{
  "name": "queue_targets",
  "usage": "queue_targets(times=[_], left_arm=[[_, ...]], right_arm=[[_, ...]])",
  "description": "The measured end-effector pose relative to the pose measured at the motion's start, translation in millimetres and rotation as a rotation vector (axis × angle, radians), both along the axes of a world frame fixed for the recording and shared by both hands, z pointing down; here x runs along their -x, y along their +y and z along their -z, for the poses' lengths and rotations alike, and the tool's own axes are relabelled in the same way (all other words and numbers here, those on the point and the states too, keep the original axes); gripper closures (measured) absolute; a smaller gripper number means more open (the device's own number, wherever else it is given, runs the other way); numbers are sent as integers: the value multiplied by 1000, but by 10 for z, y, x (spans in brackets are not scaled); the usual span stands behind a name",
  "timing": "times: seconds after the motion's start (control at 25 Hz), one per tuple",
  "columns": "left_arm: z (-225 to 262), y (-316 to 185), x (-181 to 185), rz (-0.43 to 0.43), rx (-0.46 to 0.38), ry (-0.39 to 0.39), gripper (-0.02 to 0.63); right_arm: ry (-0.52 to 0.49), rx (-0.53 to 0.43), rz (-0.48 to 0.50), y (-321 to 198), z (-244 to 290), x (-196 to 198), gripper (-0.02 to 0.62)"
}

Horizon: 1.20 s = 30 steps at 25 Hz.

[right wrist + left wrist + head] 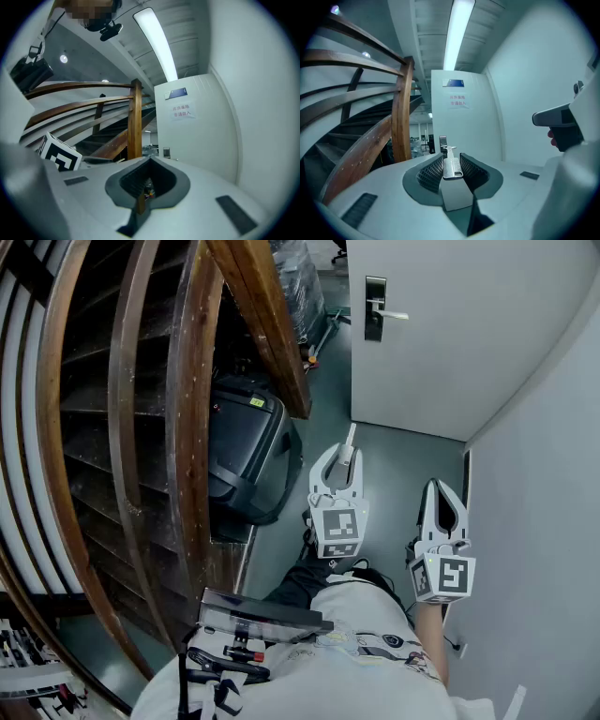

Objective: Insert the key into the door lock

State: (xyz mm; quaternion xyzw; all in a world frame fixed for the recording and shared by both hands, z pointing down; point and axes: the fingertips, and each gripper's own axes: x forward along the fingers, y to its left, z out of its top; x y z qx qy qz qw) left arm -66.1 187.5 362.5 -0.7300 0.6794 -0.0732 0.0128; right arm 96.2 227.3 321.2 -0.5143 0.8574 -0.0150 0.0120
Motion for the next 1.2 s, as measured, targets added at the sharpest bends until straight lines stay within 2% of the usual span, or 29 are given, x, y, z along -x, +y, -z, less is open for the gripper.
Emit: queue_targets(times=[0.4, 0.72, 0.92, 1.2], left_arm=[[-74, -125, -233, 25, 10, 2, 489], [-268, -417, -367, 40, 47, 7, 489], [-489, -857, -359, 51, 82, 33, 489], [-760, -1839, -261, 40, 96, 48, 489]], right_arm=[[-6, 17, 32, -135, -114, -205, 589], [-32, 20, 72, -390, -209, -355, 589], [-18, 53, 64, -592, -328, -387, 589], [5, 102, 5, -1177, -649, -444, 589]])
